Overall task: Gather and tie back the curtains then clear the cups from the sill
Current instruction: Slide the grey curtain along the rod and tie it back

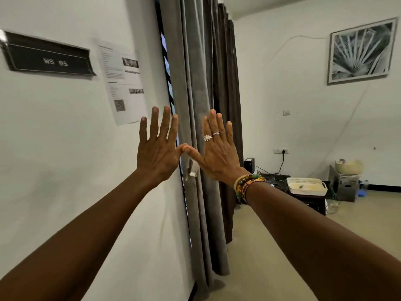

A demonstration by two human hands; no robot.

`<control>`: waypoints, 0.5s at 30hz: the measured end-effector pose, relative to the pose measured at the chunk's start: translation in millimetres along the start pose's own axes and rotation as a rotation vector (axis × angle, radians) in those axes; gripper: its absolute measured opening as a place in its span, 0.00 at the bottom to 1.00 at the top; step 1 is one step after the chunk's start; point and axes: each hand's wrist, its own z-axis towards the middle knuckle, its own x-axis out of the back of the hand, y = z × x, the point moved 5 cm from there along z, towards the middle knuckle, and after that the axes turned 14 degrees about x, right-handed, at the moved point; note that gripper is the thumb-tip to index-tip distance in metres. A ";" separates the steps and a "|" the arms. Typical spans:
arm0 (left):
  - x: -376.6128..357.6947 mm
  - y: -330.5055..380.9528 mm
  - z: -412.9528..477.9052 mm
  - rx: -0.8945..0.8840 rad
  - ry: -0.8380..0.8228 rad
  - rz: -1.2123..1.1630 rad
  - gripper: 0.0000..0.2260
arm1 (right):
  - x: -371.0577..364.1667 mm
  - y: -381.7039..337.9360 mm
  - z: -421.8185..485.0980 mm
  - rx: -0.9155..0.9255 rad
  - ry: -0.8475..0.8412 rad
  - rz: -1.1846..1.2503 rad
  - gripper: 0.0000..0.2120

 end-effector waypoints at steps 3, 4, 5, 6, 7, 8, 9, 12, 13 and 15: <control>-40.7 30.9 22.0 -0.007 0.001 0.012 0.39 | -26.7 46.4 4.7 -0.008 -0.004 0.003 0.52; -50.8 39.6 28.6 -0.006 0.006 0.017 0.39 | -34.6 58.3 6.9 -0.007 -0.006 0.008 0.51; -54.4 42.9 31.5 -0.008 0.012 0.018 0.39 | -38.6 61.8 8.3 0.009 -0.003 0.005 0.51; -60.4 47.8 35.2 -0.010 0.010 0.018 0.39 | -43.0 67.4 10.1 0.017 -0.003 0.009 0.50; -73.0 54.7 40.7 -0.005 0.003 0.014 0.39 | -51.0 76.7 13.0 0.019 -0.004 0.019 0.50; -91.3 63.6 49.6 0.001 -0.003 -0.001 0.39 | -63.5 91.3 18.1 0.017 -0.004 0.026 0.49; -108.3 70.5 58.3 0.014 -0.009 -0.006 0.39 | -76.1 105.3 22.8 0.018 -0.003 0.023 0.49; -158.3 83.8 84.9 0.039 -0.018 -0.032 0.39 | -108.7 141.4 37.6 0.033 -0.009 0.018 0.47; -175.7 87.3 95.3 0.048 -0.013 -0.046 0.40 | -119.9 153.8 44.5 0.040 -0.007 0.016 0.47; -203.6 94.7 113.7 0.072 0.000 -0.071 0.40 | -138.4 177.0 56.6 0.053 -0.017 0.013 0.47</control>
